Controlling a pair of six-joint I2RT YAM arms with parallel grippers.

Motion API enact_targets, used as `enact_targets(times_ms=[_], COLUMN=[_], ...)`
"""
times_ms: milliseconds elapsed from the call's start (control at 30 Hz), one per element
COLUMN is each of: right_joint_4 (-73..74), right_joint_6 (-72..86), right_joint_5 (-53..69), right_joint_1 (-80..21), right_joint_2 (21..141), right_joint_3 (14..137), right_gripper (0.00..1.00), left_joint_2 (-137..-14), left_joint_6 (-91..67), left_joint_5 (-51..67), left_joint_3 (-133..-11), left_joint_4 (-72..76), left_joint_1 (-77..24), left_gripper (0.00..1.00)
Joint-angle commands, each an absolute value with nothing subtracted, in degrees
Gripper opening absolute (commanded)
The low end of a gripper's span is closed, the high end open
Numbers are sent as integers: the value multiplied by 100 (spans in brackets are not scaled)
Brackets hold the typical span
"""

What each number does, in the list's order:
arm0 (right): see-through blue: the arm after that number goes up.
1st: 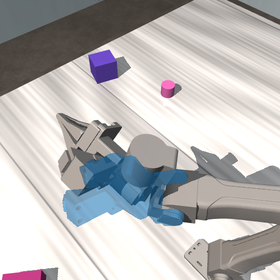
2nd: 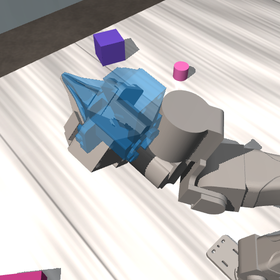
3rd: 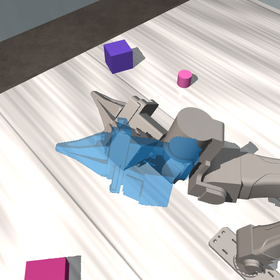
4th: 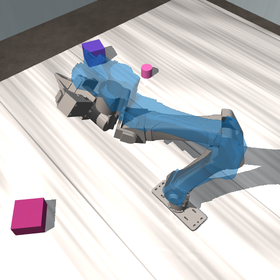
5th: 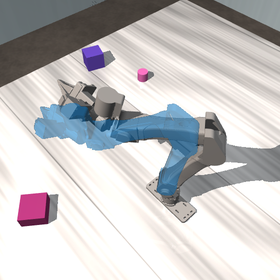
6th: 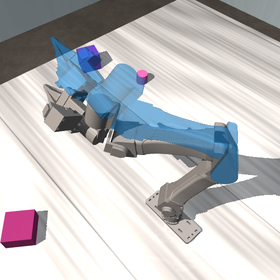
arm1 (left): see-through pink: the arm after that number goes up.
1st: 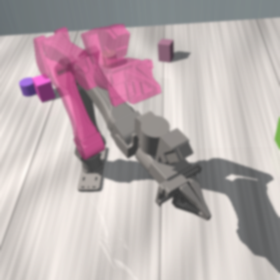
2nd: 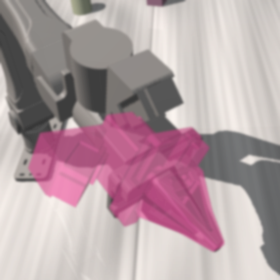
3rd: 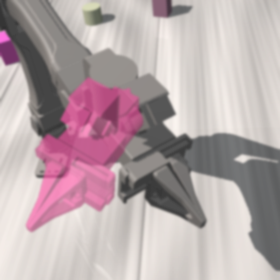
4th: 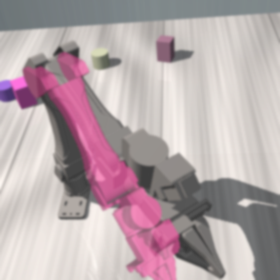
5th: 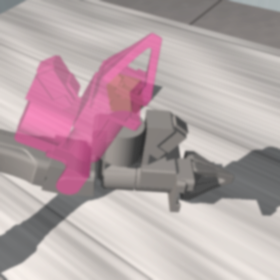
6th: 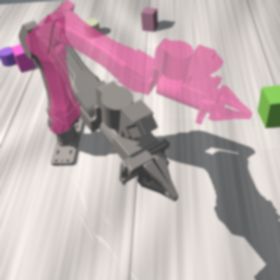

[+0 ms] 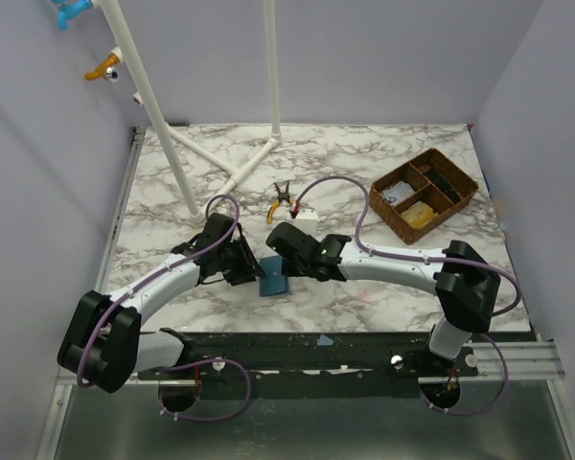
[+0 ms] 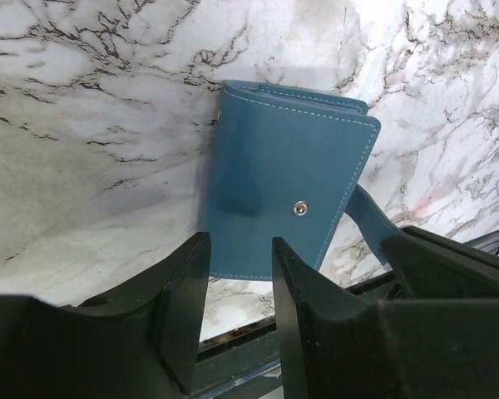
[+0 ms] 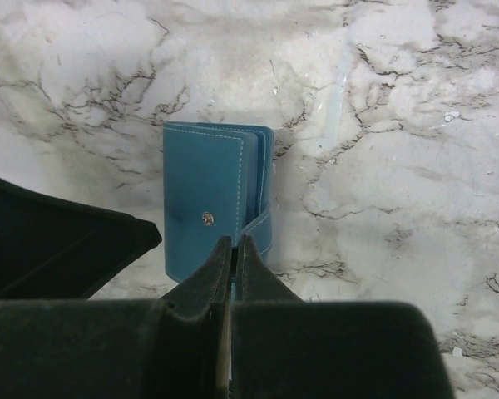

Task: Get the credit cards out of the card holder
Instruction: Open the card holder at the center of the board.

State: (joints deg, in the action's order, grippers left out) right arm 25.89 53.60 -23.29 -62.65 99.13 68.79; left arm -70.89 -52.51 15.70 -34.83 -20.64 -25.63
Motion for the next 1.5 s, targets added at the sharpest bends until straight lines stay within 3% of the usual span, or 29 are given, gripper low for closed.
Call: enact_targets(times_ms=[0,867,1467], right_joint_4=[2838,3312,3597], right_joint_6=[5517,5462,5441], right_joint_5=[-2530,-2679,-2845], right_joint_1=[-6250,-6256,-6254], right_joint_2=[9478,9114,9088], right_joint_3=[6890,7354,7514], right_gripper=[1,1,1], left_joint_2=[-7123,-6582,-6322], left_joint_6=[-5187,-4806,-4748], left_joint_5=[1505,1431,1112], left_joint_3=[-3604,-3702,-3755], left_joint_4=[-2020,-2251,-2573], left_joint_1=[-2575,-2575,-2568], left_gripper=[38,56,58])
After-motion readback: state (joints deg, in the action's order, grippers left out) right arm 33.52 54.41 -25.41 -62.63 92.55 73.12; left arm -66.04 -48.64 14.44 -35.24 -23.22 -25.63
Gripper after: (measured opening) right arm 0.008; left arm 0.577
